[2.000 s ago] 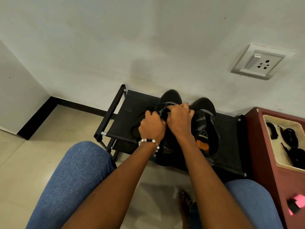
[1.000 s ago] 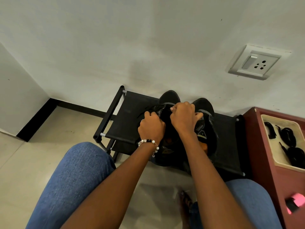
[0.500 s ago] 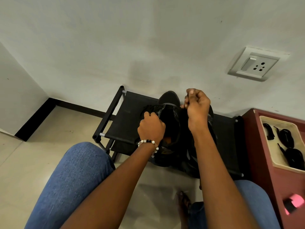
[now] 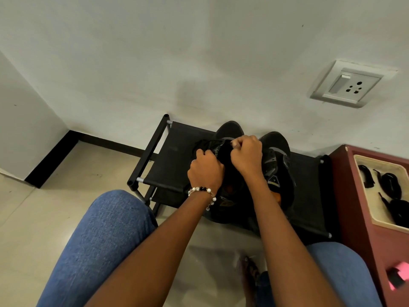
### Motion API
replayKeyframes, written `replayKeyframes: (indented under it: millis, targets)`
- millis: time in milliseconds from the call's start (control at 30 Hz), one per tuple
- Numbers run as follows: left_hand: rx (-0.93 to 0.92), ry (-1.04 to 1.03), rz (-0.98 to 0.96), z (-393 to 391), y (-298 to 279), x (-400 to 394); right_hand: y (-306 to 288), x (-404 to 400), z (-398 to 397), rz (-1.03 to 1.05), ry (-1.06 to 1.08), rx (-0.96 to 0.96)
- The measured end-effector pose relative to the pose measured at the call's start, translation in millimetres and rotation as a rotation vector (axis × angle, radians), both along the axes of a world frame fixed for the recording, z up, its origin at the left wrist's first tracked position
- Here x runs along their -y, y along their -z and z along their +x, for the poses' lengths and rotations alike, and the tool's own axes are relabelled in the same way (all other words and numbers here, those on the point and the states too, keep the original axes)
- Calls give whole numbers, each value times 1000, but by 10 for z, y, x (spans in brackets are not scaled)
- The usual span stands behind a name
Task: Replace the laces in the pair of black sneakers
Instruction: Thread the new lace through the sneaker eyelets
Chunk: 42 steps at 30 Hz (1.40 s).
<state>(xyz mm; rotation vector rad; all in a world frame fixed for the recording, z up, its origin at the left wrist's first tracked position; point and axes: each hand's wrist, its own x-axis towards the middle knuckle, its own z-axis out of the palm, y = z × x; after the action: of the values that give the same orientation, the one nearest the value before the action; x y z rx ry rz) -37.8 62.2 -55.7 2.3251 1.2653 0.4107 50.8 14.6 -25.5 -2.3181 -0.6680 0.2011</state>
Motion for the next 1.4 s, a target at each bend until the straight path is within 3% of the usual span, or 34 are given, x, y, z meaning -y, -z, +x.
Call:
replayKeyframes:
  millis: [167,267,333,400,600,700,833,933,1133,1233,1300,1400]
  targets:
    - [15,-9,8,-2,-3,9,-156,83,89,767,252,-621]
    - [23,-13,10,-10,-4,10,-284,151,130,1094,258,-738]
    - [22,-14,8,-9,-6,14,-292,159,141,1194,260,-735]
    - [21,-12,3,-5,-9,15,-263,158,134,1048,236,-584]
    - [-4,2,-10,-3,-13,-1,-32,29,57,-6,-114,97]
    - [-17,6,-17,-1,-10,-8,34,-17,-57,-233,-120,240]
    - [-16,7,-14,-3,-4,-9,31,-9,-105,-247,-57,294]
    - [-5,10,-8,-6,-4,-2,23,-24,-65,-142,14,86]
    - [7,-6,8,-4,-5,12,-138,68,33,839,257,-607]
    - [17,-10,5,-1,-14,19,-229,129,101,1198,259,-797]
    - [6,-11,2,-3,-13,19,-210,122,116,1192,225,-735]
    - [-7,-12,-4,1,-18,12,-125,75,82,696,90,-319]
